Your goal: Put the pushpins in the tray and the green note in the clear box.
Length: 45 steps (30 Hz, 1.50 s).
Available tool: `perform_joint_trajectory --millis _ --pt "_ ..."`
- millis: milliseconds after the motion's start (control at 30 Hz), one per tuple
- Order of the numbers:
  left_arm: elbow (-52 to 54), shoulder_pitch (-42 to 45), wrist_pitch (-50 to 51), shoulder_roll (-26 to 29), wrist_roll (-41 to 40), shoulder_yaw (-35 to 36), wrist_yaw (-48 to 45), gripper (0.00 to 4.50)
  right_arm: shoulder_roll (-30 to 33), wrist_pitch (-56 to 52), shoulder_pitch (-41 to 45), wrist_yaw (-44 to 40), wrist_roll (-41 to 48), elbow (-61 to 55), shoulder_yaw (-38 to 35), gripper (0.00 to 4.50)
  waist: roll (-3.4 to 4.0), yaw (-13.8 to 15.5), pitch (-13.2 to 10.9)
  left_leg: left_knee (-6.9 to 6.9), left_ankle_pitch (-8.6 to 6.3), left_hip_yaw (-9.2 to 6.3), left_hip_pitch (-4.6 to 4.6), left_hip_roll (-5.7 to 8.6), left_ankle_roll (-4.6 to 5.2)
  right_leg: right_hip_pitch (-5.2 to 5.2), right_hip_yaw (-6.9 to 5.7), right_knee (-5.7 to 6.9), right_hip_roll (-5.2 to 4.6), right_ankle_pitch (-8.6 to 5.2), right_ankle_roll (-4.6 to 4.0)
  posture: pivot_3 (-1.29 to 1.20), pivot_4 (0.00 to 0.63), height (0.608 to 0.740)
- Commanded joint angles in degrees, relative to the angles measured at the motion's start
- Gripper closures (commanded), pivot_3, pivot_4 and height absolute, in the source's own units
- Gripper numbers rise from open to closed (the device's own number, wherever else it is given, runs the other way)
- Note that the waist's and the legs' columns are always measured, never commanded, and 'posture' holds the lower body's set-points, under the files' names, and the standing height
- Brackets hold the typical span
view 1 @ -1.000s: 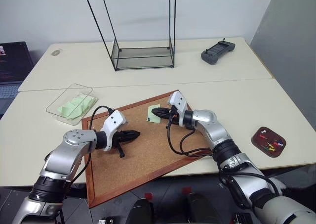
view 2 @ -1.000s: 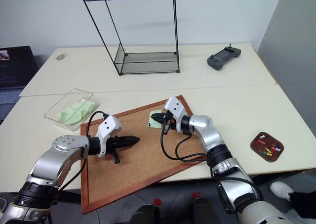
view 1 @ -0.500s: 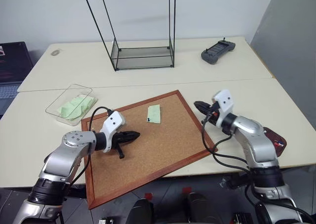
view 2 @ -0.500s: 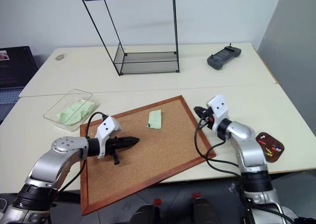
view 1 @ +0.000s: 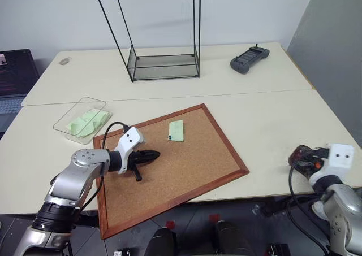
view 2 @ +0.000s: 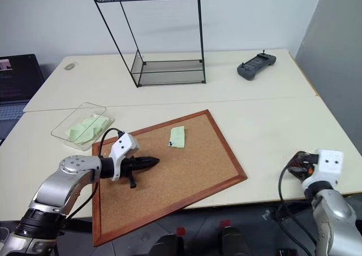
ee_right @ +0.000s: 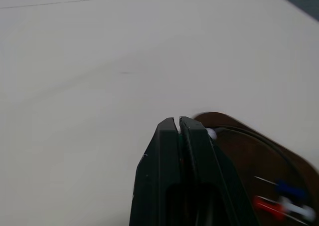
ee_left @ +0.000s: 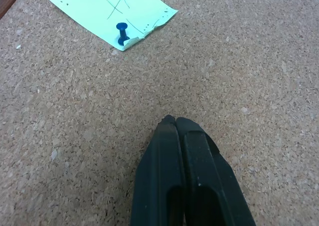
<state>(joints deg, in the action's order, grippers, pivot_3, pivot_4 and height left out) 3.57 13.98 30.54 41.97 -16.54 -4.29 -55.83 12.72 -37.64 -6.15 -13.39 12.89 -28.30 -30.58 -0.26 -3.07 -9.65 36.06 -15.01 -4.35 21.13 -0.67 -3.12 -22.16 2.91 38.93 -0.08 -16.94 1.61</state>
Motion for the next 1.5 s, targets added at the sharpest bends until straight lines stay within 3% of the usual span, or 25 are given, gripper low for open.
perform_joint_trajectory --millis 33,400,433,567,1000,1100,1267,1367,1500 --pt "-2.03 -1.32 0.91 1.07 1.60 -2.18 -1.06 4.50 -0.21 1.09 0.12 2.42 2.22 -0.55 -3.32 4.47 0.00 -0.01 0.00 0.00 0.00 0.01 -0.01 0.00 0.00 0.00 0.01 0.00 0.00 0.00 0.00 0.00 0.150 0.740" --pt "-1.75 -1.39 1.29 1.65 1.54 -1.72 -1.00 4.50 -0.51 -2.45 1.74 3.59 9.49 1.54 -4.09 4.47 0.00 -0.04 0.00 -0.06 0.00 0.02 -0.03 -0.02 0.00 0.00 0.02 0.00 0.04 -0.03 -0.04 0.00 0.150 0.740" --pt "-1.62 -1.46 1.37 1.62 1.52 -1.71 -0.94 4.50 -0.44 -2.69 1.73 3.78 9.90 1.44 -4.01 4.11 0.00 -0.04 0.00 -0.06 0.00 0.01 -0.03 -0.02 0.00 0.00 0.02 0.01 0.04 -0.03 -0.04 0.00 0.150 0.740" --pt "-1.65 -1.60 1.34 1.51 1.55 -1.64 -0.77 4.50 0.07 -2.85 1.76 4.71 11.12 1.19 -3.73 3.39 0.00 -0.04 0.00 -0.08 0.00 0.01 -0.03 -0.02 0.00 -0.01 0.01 0.00 0.04 -0.04 -0.05 0.00 0.150 0.740" --pt "-2.73 -1.36 0.77 1.28 1.70 -1.57 -0.78 4.50 2.03 -0.52 1.11 5.08 11.69 1.03 -2.33 3.39 0.00 -0.04 0.00 -0.08 0.00 0.02 -0.03 -0.02 0.00 -0.01 0.02 0.00 0.04 -0.06 -0.04 0.00 0.150 0.740" --pt "-2.95 -1.24 0.64 1.25 1.70 -1.55 -0.79 4.50 4.58 2.88 0.42 2.17 9.29 -0.68 1.43 3.39 0.00 -0.05 0.00 -0.08 0.00 0.02 -0.03 -0.02 0.00 -0.01 0.02 0.00 0.04 -0.06 -0.04 0.00 0.150 0.740" --pt "-2.67 -1.23 0.85 1.29 1.71 -1.45 -0.65 4.50 12.57 5.67 1.59 -8.06 7.96 -3.49 13.87 3.39 -0.03 -0.19 -0.02 -0.08 0.00 0.09 -0.10 -0.02 0.00 0.01 0.11 0.00 0.06 -0.06 -0.04 0.00 0.150 0.740" --pt "-2.23 -1.17 1.34 1.34 1.57 -1.30 -0.49 4.50 15.19 6.16 7.09 -14.23 9.39 -2.89 20.94 3.39 -0.09 -0.23 -0.06 -0.07 0.00 0.09 -0.12 -0.03 0.00 0.03 0.11 0.00 0.10 -0.06 -0.04 0.00 0.150 0.740" --pt "-1.45 -1.31 2.05 1.16 1.44 -1.22 0.03 4.50 13.30 8.37 18.35 -19.12 8.62 4.76 29.33 3.39 -0.18 -0.28 -0.11 -0.06 0.00 0.13 -0.14 -0.04 0.00 0.03 0.19 0.00 0.12 -0.04 -0.01 0.00 0.150 0.740"
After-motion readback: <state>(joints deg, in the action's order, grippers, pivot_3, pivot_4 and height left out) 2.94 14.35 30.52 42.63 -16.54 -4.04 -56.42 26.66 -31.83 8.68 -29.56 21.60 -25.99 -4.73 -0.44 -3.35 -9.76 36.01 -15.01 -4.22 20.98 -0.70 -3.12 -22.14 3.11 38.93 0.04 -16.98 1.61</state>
